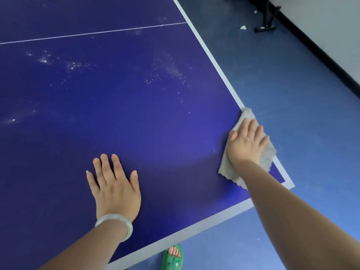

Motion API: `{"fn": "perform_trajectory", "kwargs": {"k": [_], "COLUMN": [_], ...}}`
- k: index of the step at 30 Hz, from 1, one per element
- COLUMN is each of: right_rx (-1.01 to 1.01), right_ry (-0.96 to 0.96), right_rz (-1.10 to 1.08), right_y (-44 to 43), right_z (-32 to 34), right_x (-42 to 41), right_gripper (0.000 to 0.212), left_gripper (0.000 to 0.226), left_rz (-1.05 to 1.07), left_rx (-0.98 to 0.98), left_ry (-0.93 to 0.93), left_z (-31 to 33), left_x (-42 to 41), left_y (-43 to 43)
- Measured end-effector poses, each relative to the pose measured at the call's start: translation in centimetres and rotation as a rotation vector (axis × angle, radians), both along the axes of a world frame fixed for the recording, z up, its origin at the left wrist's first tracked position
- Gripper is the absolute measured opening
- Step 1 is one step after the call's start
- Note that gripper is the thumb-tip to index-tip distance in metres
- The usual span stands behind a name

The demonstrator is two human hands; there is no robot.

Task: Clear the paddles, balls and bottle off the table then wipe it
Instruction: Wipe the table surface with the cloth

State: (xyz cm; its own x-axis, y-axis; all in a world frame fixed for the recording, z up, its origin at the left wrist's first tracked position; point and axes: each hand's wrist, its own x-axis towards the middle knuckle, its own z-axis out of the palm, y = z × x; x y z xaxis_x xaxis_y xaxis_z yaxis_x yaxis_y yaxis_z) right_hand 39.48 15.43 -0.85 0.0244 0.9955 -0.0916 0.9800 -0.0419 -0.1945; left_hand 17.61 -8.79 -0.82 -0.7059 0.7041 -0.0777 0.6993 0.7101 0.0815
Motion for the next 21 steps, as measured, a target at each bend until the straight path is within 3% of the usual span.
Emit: {"fn": "perform_trajectory", "kwargs": {"k": [5, 10, 15, 18, 21], "right_rx": [-0.002, 0.004, 0.011, 0.021, 0.013], "right_ry": [-0.008, -0.007, -0.015, 0.007, 0.021], "right_rz": [0.256, 0.065, 0.037, 0.249, 0.422], "right_y": [-1.5, -7.8, -9.6, -6.3, -1.2], "right_z": [-0.2, 0.2, -0.1, -0.2, -0.2], "right_x": [0.4, 5.2, -1.6, -6.5, -6.0], "right_gripper": [0.059, 0.062, 0.061, 0.061, 0.059], "left_gripper": [0.070, 0.066, 0.065, 0.069, 0.072], "left_rz": [0.001, 0.006, 0.007, 0.007, 0.006], "left_rx": [0.009, 0.007, 0.011, -0.006, -0.009], "left_ry": [-0.004, 0.010, 0.013, 0.003, 0.005], "left_z": [0.1, -0.2, -0.1, -0.1, 0.0], "left_x": [0.0, -0.1, 0.0, 0.0, -0.1], "left_y": [0.0, 0.0, 0.0, 0.1, 0.1]}}
